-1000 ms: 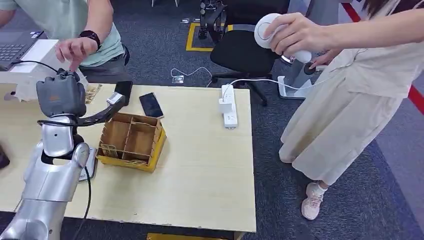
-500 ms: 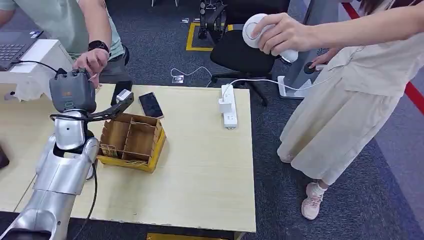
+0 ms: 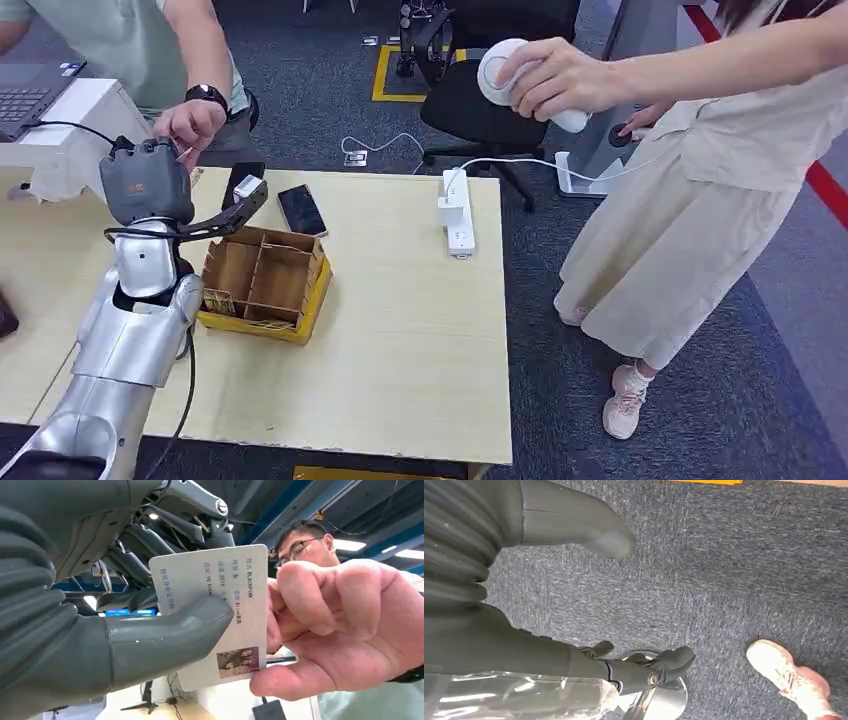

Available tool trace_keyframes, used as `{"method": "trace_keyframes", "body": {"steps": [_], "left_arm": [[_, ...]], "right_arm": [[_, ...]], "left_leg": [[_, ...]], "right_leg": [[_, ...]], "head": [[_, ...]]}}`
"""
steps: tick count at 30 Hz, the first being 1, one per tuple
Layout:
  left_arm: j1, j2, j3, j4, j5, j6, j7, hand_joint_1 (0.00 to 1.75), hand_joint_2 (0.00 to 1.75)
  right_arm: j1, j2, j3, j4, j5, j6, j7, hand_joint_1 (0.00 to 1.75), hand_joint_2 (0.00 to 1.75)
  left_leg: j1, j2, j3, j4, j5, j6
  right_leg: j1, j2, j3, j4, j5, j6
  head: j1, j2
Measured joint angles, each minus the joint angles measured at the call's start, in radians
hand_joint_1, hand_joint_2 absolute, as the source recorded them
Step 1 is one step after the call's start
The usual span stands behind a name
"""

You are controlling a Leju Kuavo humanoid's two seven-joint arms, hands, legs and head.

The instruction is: Pass the card to the sensor for recognition and then transmit it.

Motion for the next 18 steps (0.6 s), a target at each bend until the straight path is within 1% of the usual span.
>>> {"method": "trace_keyframes", "body": {"steps": [9, 14, 18], "left_arm": [[0.000, 0.000, 0.000, 0.000, 0.000, 0.000, 0.002, 1.75, 1.75], [0.005, 0.000, 0.000, 0.000, 0.000, 0.000, 0.034, 1.75, 1.75], [0.023, 0.010, -0.002, -0.012, 0.000, 0.001, 0.074, 1.75, 1.75]], "right_arm": [[0.002, 0.000, -0.001, 0.000, 0.001, 0.000, 0.001, 0.00, 1.75], [0.005, 0.000, -0.001, -0.001, 0.002, 0.002, 0.002, 0.00, 1.75], [0.013, 0.000, -0.002, -0.008, 0.008, 0.003, 0.002, 0.00, 1.75]], "left_leg": [[0.000, 0.000, 0.000, 0.000, 0.000, 0.000], [0.000, 0.000, 0.000, 0.000, 0.000, 0.000], [0.000, 0.000, 0.000, 0.000, 0.000, 0.000]], "right_leg": [[0.000, 0.000, 0.000, 0.000, 0.000, 0.000], [0.000, 0.000, 0.000, 0.000, 0.000, 0.000], [0.000, 0.001, 0.000, 0.000, 0.000, 0.000]], "head": [[0.000, 0.000], [0.000, 0.000], [0.000, 0.000]]}}
